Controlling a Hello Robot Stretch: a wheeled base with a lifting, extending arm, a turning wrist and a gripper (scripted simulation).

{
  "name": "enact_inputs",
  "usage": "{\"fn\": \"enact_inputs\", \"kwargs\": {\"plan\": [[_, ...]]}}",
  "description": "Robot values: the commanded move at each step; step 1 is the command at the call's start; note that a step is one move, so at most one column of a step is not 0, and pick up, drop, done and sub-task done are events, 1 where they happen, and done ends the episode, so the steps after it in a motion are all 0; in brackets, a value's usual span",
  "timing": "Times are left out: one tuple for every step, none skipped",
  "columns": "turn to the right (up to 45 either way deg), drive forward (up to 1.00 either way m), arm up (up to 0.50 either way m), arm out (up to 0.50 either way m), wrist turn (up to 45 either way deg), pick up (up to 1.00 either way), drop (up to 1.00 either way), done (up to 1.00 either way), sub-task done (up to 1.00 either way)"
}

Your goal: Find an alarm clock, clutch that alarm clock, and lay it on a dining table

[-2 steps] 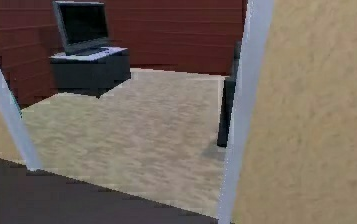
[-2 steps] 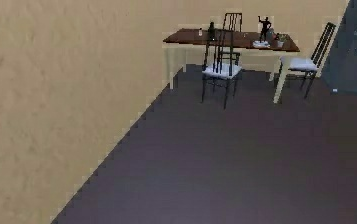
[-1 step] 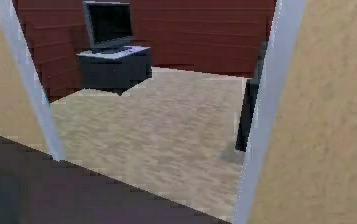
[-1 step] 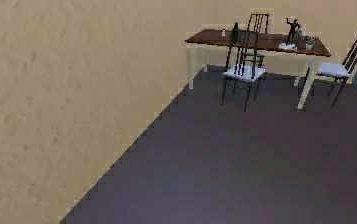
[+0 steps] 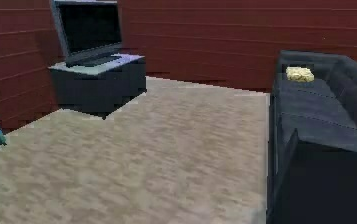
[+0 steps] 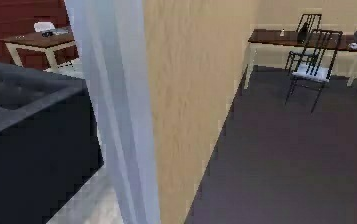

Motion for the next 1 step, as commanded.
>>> {"fn": "enact_inputs", "kwargs": {"plan": [[45.0, 0.0, 0.0, 0.0, 0.0, 0.0, 0.0, 0.0, 0.0]]}}
